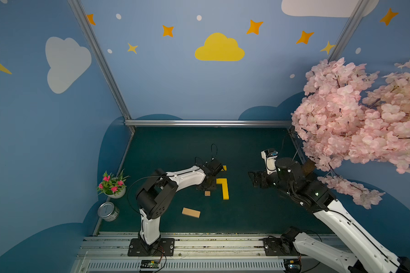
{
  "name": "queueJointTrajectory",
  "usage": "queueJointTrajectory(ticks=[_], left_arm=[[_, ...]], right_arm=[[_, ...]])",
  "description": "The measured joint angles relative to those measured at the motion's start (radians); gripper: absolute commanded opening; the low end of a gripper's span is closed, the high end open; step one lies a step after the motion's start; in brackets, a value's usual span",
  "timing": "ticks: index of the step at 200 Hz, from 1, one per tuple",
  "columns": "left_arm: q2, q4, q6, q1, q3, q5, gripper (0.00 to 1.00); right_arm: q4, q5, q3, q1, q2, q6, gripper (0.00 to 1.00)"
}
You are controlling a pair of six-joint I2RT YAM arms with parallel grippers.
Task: Assemble the number 6 with building blocks
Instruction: Assemble the building block at the center of the board.
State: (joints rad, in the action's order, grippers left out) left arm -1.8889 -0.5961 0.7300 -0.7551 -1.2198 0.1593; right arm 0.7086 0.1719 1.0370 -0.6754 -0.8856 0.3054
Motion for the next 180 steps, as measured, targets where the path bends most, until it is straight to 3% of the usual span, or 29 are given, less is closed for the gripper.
queueJointTrajectory(ticks=[86,99,117,125,145,180], left_arm=[[-0.017,-0.006,0.0,-0.003,-0.024,0.008,0.29],[-0.018,-0.006,0.0,-0.004,-0.024,0.01,0.39],[-0.024,-0.01,-0.003,-0.005,-0.03,0.008,0.73],[-0.029,-0.009,0.001,-0.005,-0.036,0.005,0.82],[-0.03,-0.01,0.009,-0.01,-0.045,0.001,0.91],[-0.027,-0.037,0.022,-0.02,-0.045,0.006,0.95]], right_arm=[[0.003,-0.004,-0.011,0.007,0.003,0.0,0.87],[0.003,-0.005,-0.012,0.008,0.005,0.0,0.87],[0.003,-0.007,-0.016,0.01,0.01,0.0,0.87],[0.003,-0.008,-0.017,0.011,0.012,0.0,0.87],[0.003,-0.008,-0.024,0.011,0.02,0.001,0.87],[0.003,-0.008,-0.04,0.011,0.034,0.004,0.87]])
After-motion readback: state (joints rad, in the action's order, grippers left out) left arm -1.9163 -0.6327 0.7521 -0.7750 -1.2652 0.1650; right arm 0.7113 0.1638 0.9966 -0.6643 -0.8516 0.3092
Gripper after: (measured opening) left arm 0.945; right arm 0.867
